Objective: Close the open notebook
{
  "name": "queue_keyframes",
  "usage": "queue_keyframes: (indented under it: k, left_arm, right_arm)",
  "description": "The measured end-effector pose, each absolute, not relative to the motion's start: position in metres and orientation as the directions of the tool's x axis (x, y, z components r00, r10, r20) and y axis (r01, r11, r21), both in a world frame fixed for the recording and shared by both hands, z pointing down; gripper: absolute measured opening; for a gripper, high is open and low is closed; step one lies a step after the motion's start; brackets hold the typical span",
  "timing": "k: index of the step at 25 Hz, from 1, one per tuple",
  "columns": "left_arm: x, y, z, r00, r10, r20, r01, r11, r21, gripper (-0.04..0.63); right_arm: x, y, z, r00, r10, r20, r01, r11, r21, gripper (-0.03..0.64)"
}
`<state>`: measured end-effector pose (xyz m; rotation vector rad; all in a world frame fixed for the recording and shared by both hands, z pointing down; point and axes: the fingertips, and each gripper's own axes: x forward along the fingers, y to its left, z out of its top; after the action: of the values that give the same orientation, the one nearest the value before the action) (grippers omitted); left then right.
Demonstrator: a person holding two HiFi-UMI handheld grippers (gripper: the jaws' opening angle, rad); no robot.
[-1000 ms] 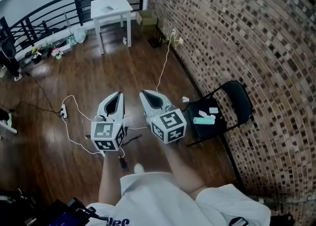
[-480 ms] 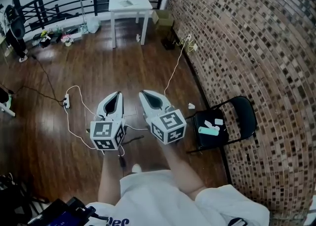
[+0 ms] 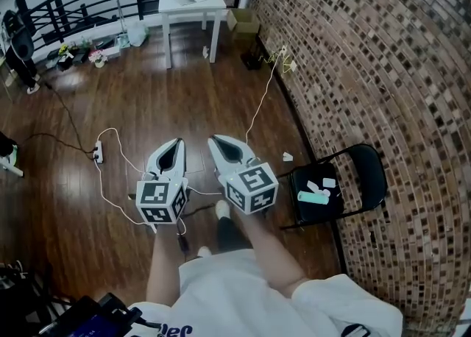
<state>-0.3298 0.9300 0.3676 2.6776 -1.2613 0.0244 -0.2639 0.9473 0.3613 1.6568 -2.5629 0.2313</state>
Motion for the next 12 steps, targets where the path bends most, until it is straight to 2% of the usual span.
queue_keyframes:
  k: [12]
  left_arm:
    - [-0.244, 0.820, 0.347, 0.624, -0.777, 0.080, -0.781, -0.616, 0.107, 0.015]
  right_arm:
    - [-0.171, 0.836, 0.334, -0.423, -0.902, 0.091, -0.906, 0.417, -0.078, -0.012]
